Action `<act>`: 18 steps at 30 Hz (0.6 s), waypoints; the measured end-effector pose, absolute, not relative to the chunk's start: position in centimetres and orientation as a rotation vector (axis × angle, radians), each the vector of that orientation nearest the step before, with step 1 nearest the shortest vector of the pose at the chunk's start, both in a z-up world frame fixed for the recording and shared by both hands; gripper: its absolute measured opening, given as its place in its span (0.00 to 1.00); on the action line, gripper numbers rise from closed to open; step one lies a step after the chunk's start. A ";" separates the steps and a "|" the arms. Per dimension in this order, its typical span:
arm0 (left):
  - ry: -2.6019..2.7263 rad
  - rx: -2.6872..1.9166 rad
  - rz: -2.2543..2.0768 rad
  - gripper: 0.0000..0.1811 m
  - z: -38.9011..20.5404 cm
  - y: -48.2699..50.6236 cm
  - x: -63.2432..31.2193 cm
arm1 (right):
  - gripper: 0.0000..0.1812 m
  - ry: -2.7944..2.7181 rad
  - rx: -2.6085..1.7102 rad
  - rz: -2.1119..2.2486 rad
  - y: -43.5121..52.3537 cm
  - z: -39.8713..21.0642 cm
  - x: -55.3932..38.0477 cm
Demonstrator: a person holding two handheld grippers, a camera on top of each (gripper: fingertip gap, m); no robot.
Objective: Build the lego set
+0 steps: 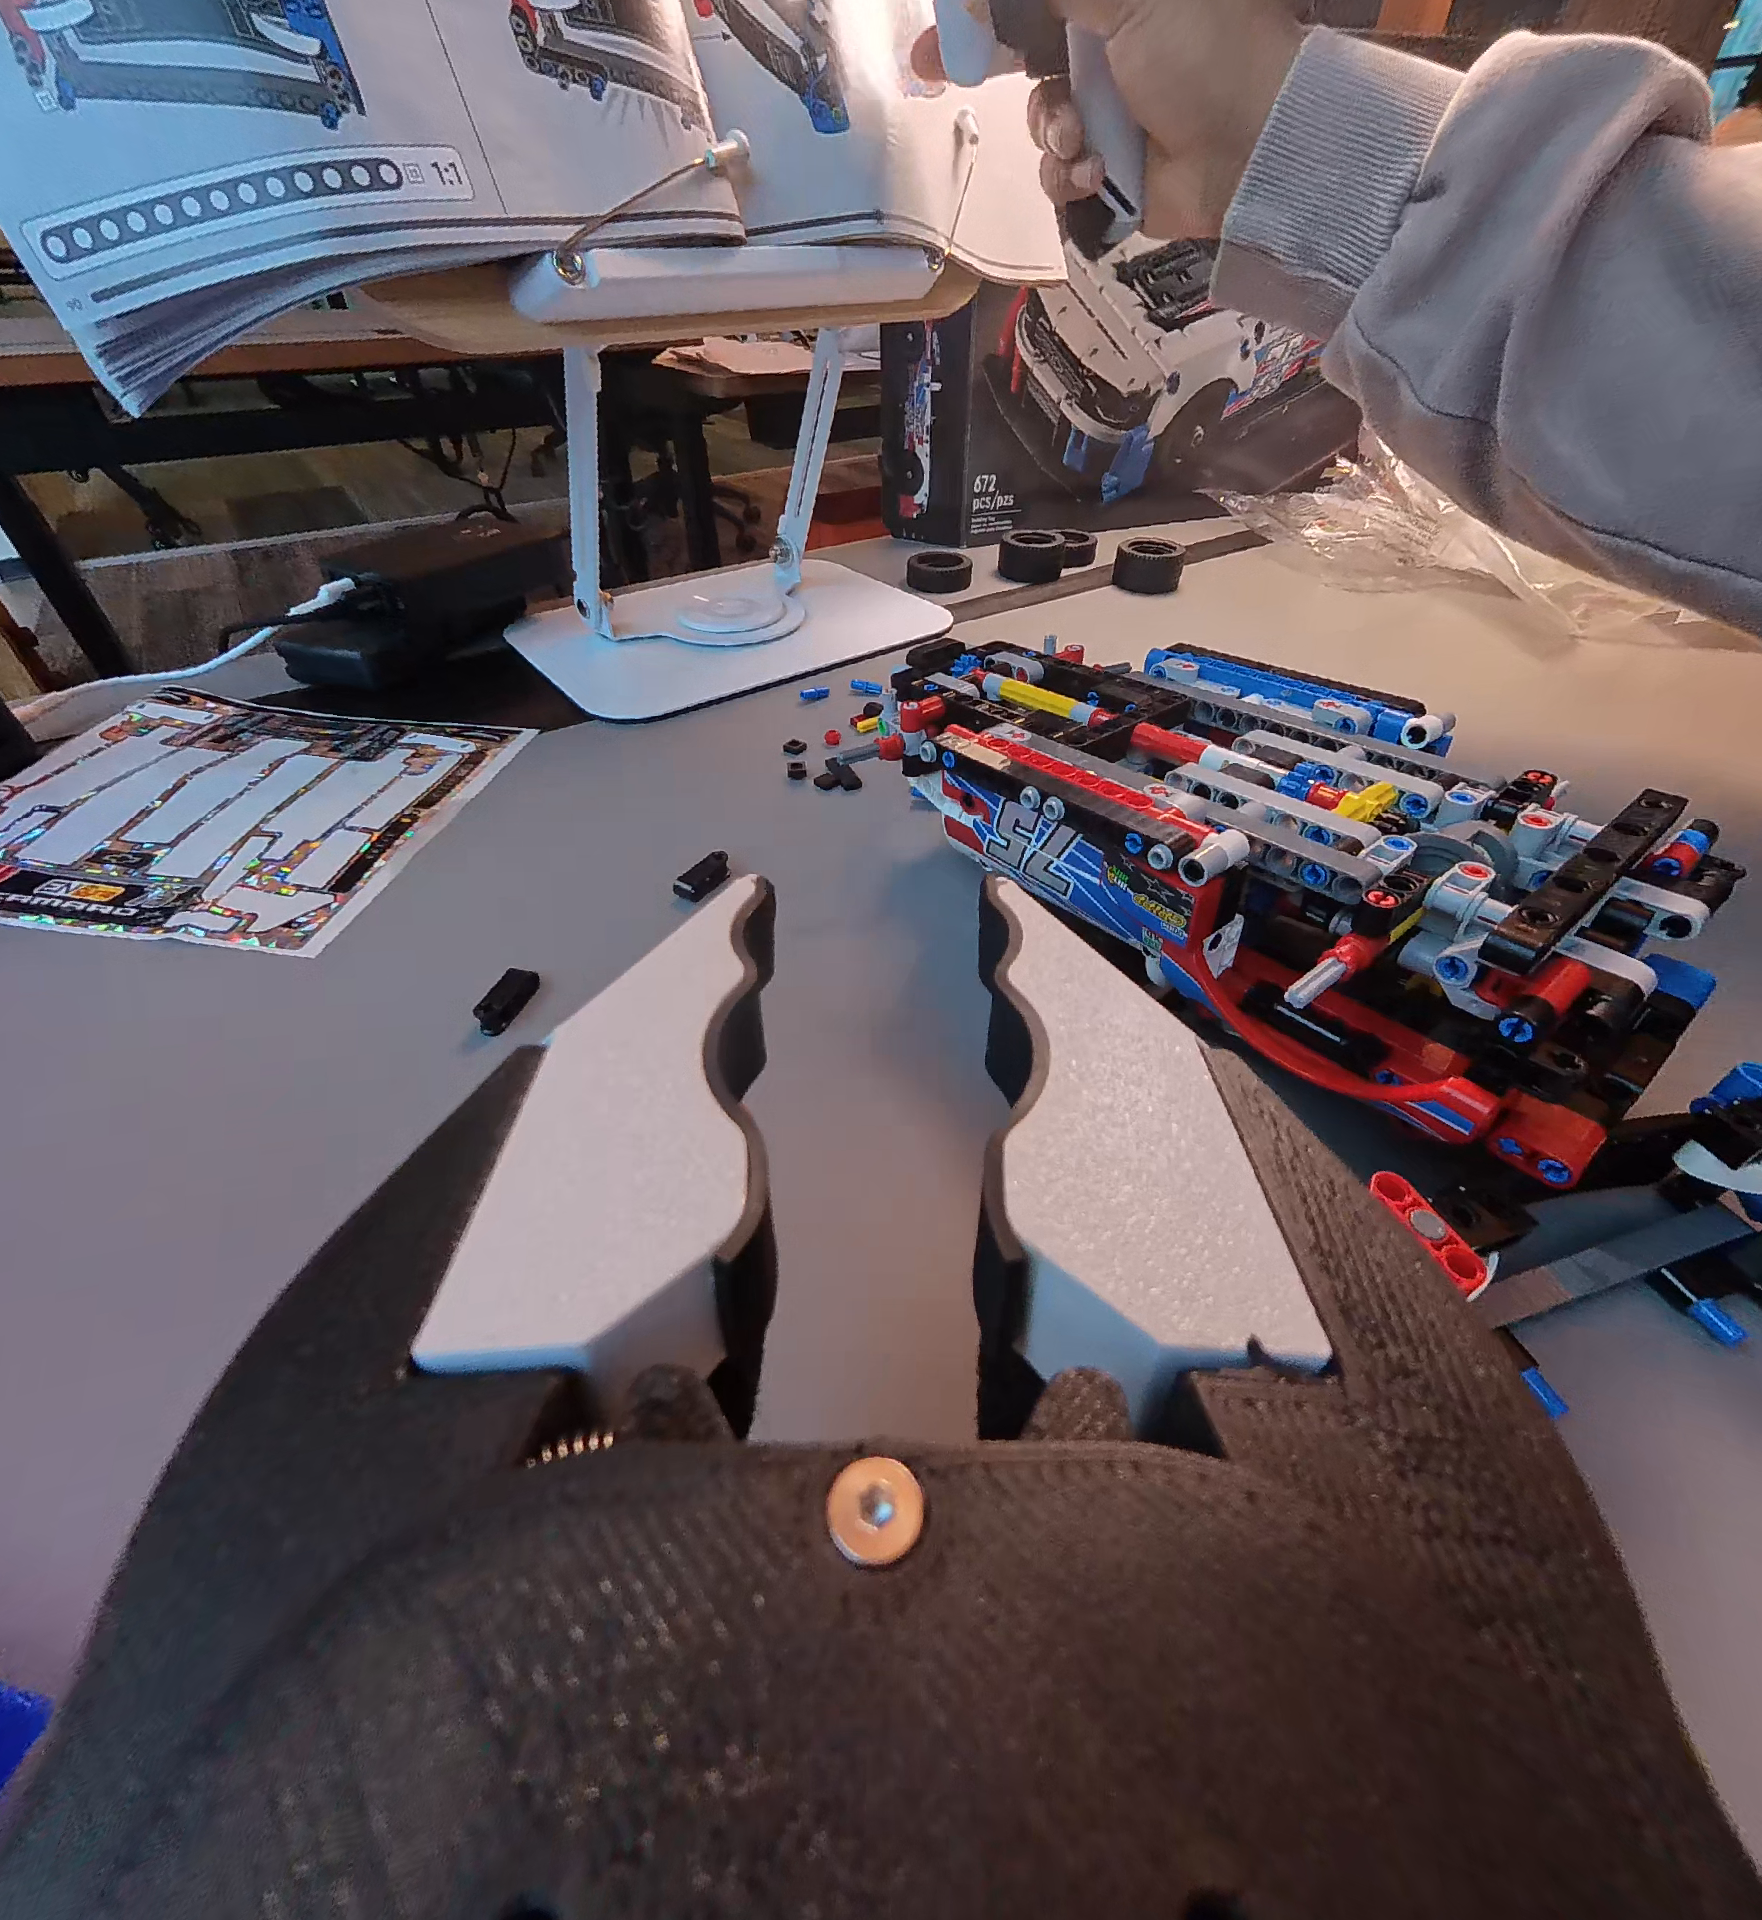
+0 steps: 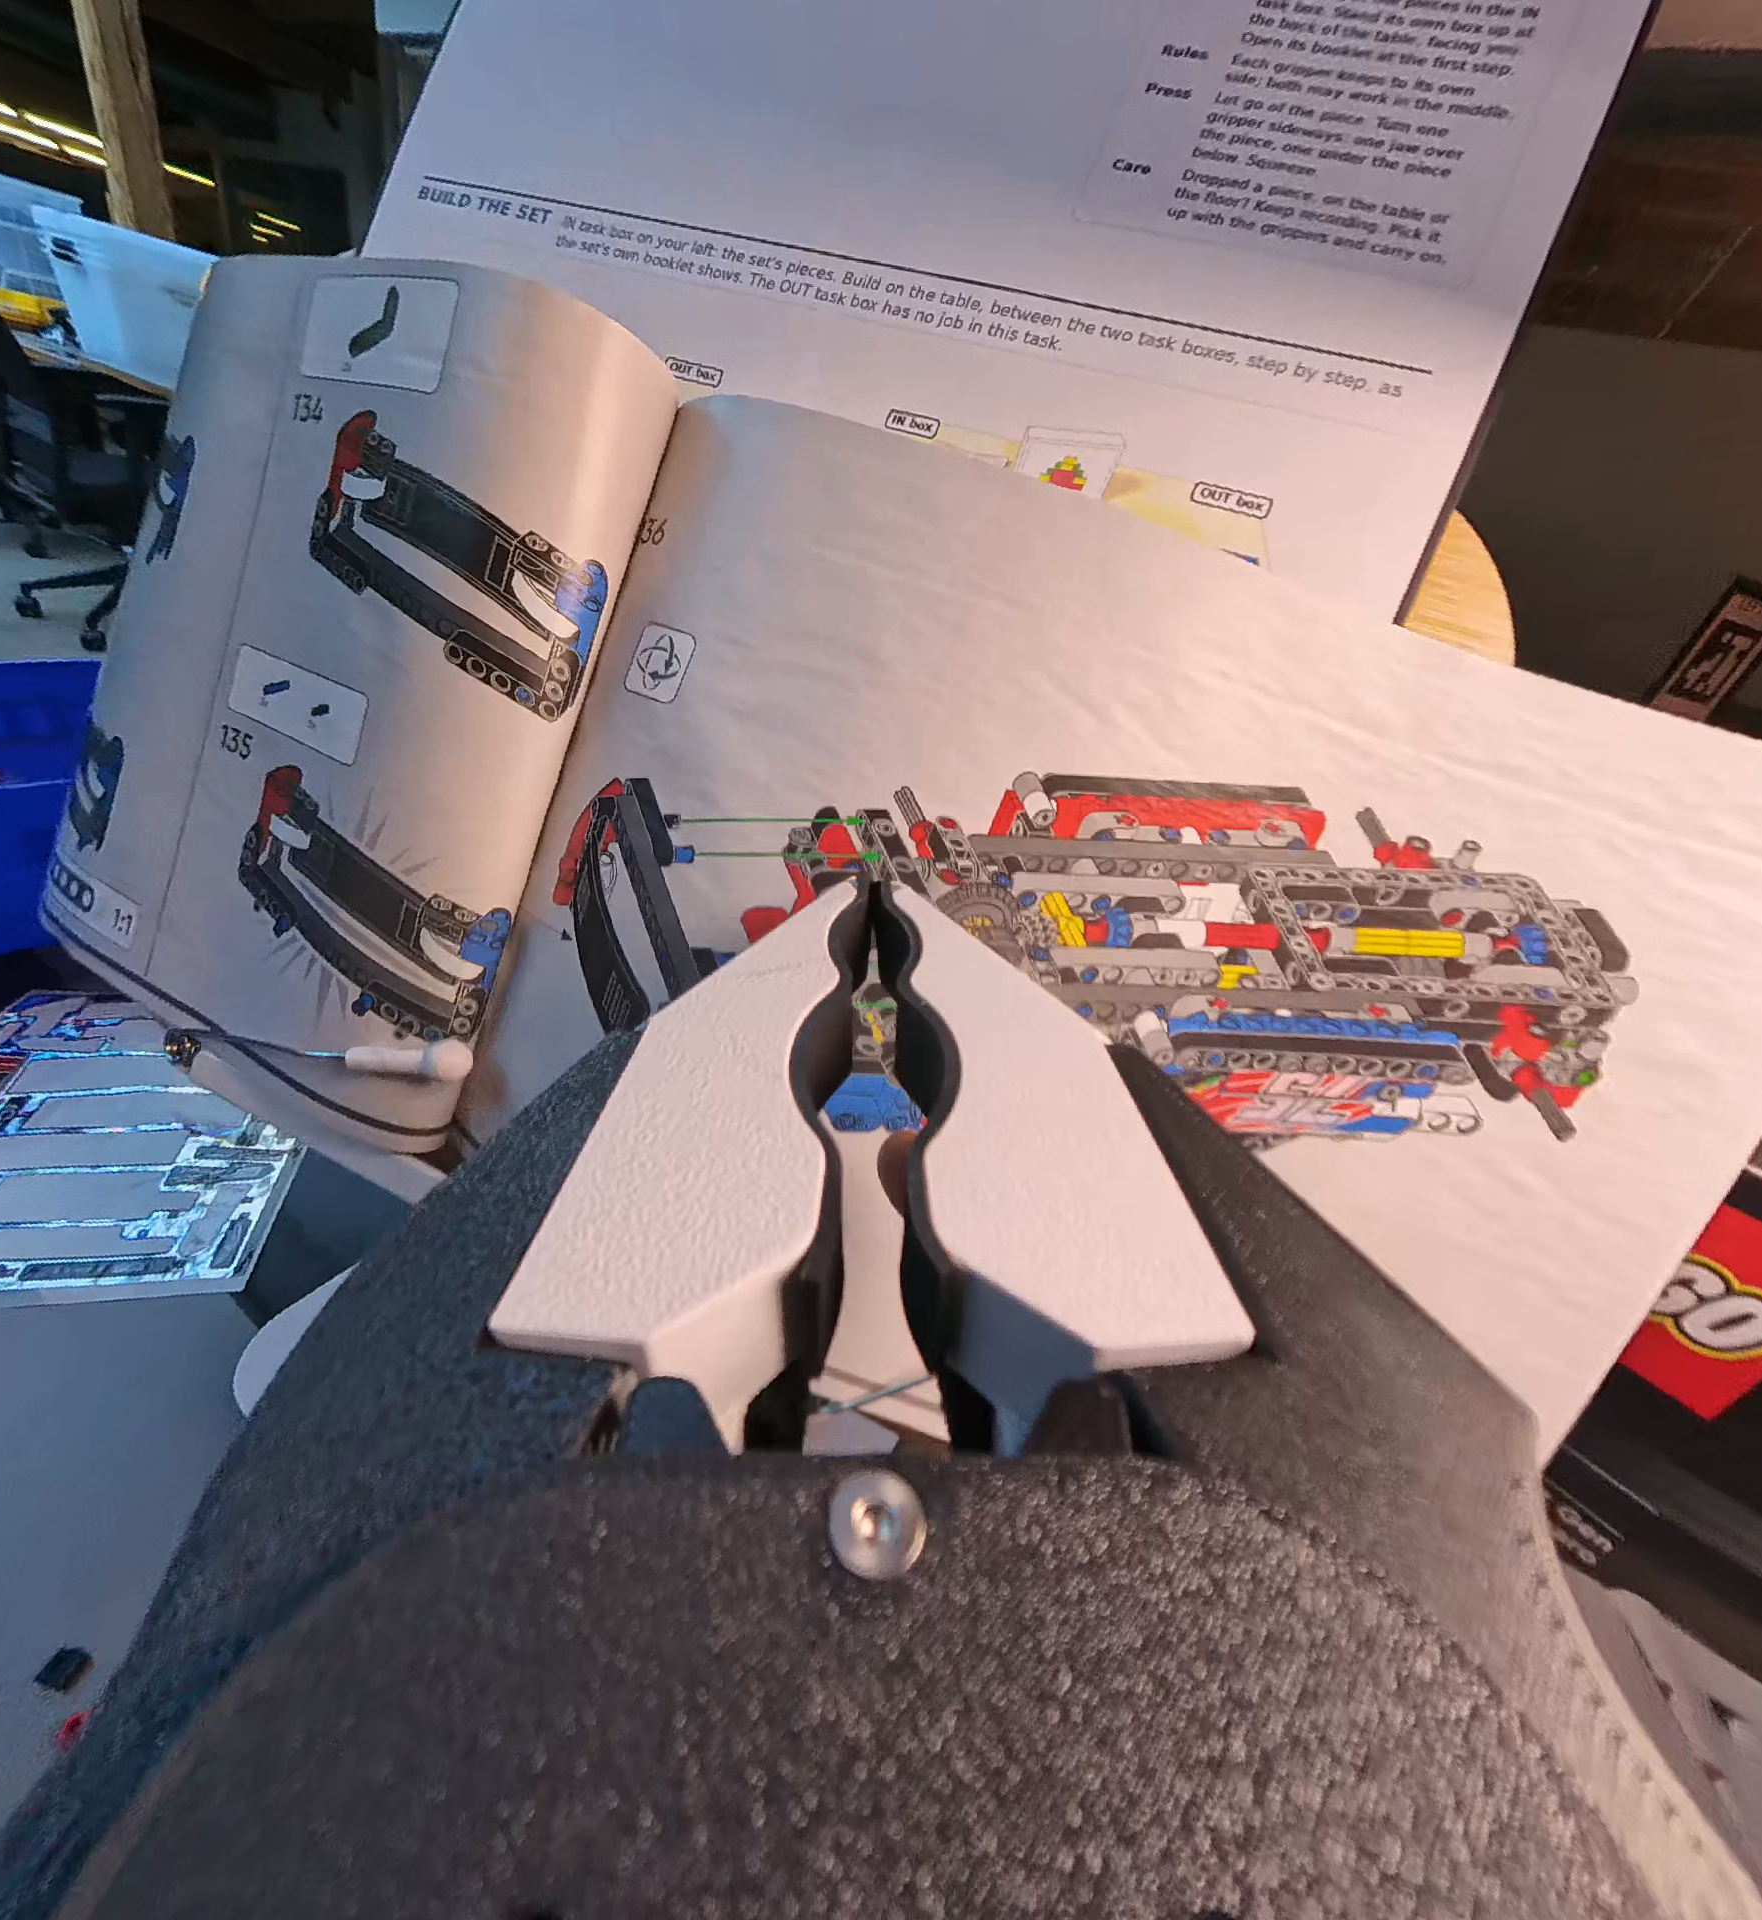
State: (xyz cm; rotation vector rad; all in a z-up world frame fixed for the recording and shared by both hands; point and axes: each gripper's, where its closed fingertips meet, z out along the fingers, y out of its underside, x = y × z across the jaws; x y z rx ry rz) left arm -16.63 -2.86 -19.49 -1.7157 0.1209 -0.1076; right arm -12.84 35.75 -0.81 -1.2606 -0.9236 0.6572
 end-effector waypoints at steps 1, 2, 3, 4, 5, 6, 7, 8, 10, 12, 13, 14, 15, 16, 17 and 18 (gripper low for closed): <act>0.123 -1.716 -0.108 0.21 -19.5 -2.9 -16.6 | 0.00 -0.921 -1.270 0.661 35.6 -1.1 -12.3; 0.127 -1.717 -0.109 0.21 -19.5 -2.9 -16.5 | 0.00 -0.920 -1.276 0.667 35.3 -1.4 -11.8; 0.132 -1.719 -0.110 0.21 -19.5 -2.8 -16.5 | 0.00 -0.927 -1.280 0.679 34.8 -1.8 -11.3; 0.138 -1.720 -0.110 0.21 -19.6 -2.9 -16.4 | 0.00 -0.945 -1.278 0.696 33.8 -2.2 -10.9; 0.146 -1.719 -0.110 0.21 -19.6 -2.9 -16.2 | 0.00 -0.979 -1.271 0.713 32.5 -2.7 -10.5; 0.155 -1.719 -0.112 0.20 -19.5 -2.9 -16.1 | 0.00 -1.028 -1.259 0.729 30.8 -3.4 -10.1; 0.166 -1.719 -0.115 0.20 -19.5 -3.0 -15.9 | 0.00 -1.086 -1.243 0.746 28.8 -4.0 -9.7; 0.178 -1.718 -0.118 0.20 -19.5 -3.1 -15.7 | 0.00 -1.146 -1.225 0.769 26.5 -4.8 -9.1; 0.201 -1.713 -0.123 0.20 -19.4 -3.2 -15.2 | 0.00 -1.244 -1.232 0.845 21.6 -6.7 -7.7; 0.222 -1.712 -0.134 0.20 -19.3 -3.4 -14.6 | 0.00 -1.320 -1.260 0.947 16.5 -8.6 -5.9; 0.237 -1.708 -0.145 0.20 -19.2 -3.5 -14.2 | 0.00 -1.350 -1.276 0.989 14.0 -9.5 -4.8; 0.257 -1.703 -0.160 0.21 -19.1 -3.6 -13.7 | 0.00 -1.383 -1.292 1.022 11.6 -10.5 -3.8; 0.285 -1.696 -0.176 0.21 -19.0 -3.8 -13.1 | 0.01 -1.424 -1.306 1.044 9.2 -11.5 -2.7; 0.322 -1.688 -0.199 0.21 -18.9 -4.0 -12.3 | 0.01 -1.471 -1.317 1.051 6.9 -12.5 -1.6; 0.362 -1.678 -0.232 0.20 -18.7 -4.3 -11.4 | 0.02 -1.513 -1.326 1.048 4.7 -13.6 -0.7; 0.404 -1.668 -0.273 0.20 -18.6 -4.7 -10.4 | 0.03 -1.565 -1.338 1.026 2.7 -14.9 0.2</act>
